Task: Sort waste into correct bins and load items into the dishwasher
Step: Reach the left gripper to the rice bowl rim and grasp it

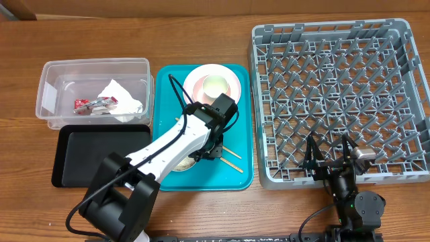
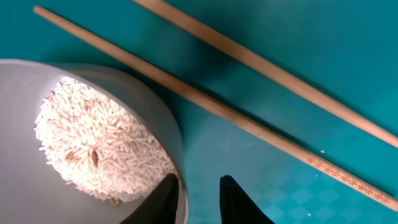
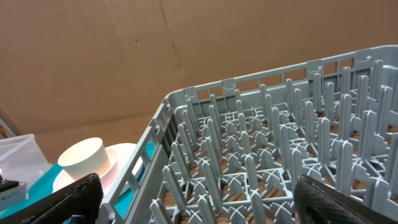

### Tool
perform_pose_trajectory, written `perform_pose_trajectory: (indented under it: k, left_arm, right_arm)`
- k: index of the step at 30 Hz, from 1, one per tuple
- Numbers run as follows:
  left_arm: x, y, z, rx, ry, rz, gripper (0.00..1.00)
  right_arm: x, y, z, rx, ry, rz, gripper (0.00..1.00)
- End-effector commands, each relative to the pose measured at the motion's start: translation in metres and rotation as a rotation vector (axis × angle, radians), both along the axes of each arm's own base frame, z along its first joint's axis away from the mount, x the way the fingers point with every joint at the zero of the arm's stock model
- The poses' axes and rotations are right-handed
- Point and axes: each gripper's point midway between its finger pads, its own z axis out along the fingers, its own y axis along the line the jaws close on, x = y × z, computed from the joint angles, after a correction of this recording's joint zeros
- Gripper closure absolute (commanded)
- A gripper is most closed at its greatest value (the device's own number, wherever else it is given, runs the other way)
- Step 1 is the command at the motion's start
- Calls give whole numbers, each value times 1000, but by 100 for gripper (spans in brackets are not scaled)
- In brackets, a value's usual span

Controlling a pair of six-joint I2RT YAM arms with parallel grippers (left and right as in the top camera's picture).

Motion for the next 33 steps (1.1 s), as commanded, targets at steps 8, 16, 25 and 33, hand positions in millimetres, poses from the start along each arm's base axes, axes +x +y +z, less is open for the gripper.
perform_pose_trajectory:
  k: [8,16,25,33]
  left_arm:
    - [-5,6,-10,16,6,63,85]
    - [-9,0,-10,-19,35,62,96]
    - [-6,-10,10,-52,46,59,96]
    - [-2,-7,59,-76,-16,29,96]
  right_arm:
    - [1,-1,-4,5,5,-5,0]
    - [1,-1,-4,5,6,-5,0]
    - [1,-1,-4,5,6,-5,0]
    - [1,-1,-4,5,6,-5,0]
